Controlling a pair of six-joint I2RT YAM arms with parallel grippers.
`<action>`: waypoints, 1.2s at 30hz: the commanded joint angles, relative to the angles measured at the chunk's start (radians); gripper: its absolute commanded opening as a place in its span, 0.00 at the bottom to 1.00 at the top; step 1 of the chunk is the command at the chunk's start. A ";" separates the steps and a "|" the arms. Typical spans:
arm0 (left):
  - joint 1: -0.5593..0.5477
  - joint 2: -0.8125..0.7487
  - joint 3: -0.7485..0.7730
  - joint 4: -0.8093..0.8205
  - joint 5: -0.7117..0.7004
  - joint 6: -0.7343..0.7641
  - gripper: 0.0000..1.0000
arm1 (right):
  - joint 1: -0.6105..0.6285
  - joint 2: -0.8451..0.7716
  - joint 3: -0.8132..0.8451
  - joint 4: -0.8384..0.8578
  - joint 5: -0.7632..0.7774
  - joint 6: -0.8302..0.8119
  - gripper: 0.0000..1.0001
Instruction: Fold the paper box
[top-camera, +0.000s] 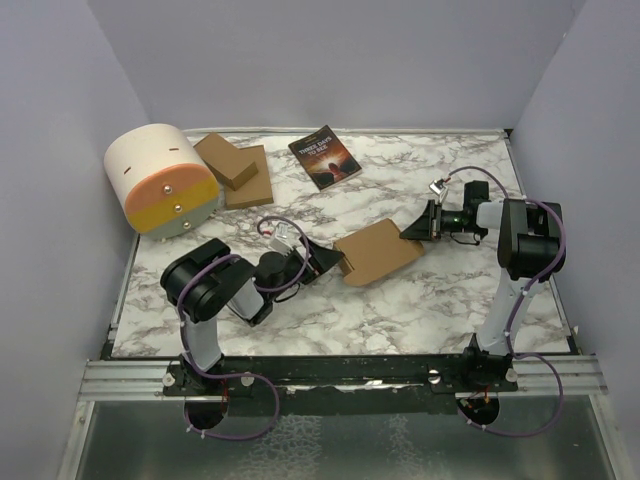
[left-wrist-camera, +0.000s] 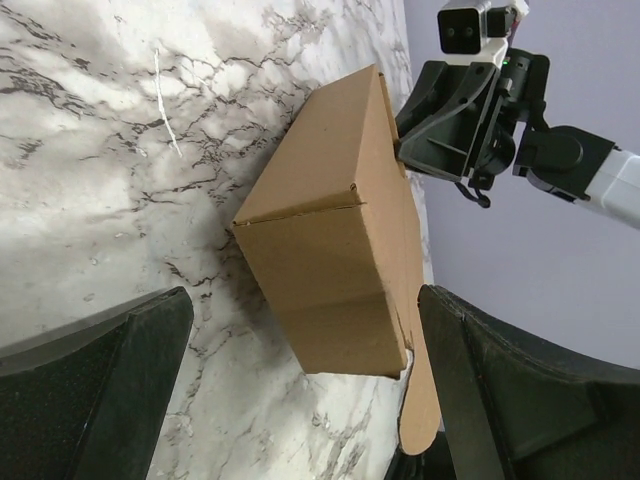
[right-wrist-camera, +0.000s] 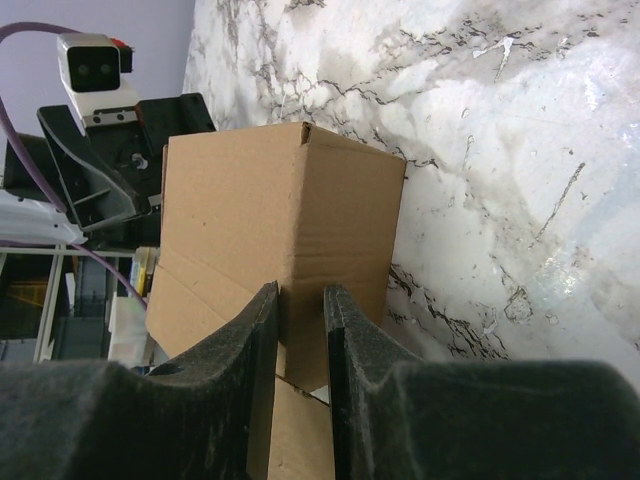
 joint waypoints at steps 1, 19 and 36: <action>-0.041 0.036 0.004 0.097 -0.124 -0.052 0.99 | -0.008 0.035 -0.006 -0.004 0.048 -0.015 0.22; -0.139 0.140 0.097 0.135 -0.319 -0.187 0.82 | -0.007 0.038 -0.005 -0.005 0.039 -0.018 0.23; -0.145 0.158 0.080 0.177 -0.337 -0.227 0.46 | -0.009 -0.008 0.036 -0.062 0.012 -0.085 0.44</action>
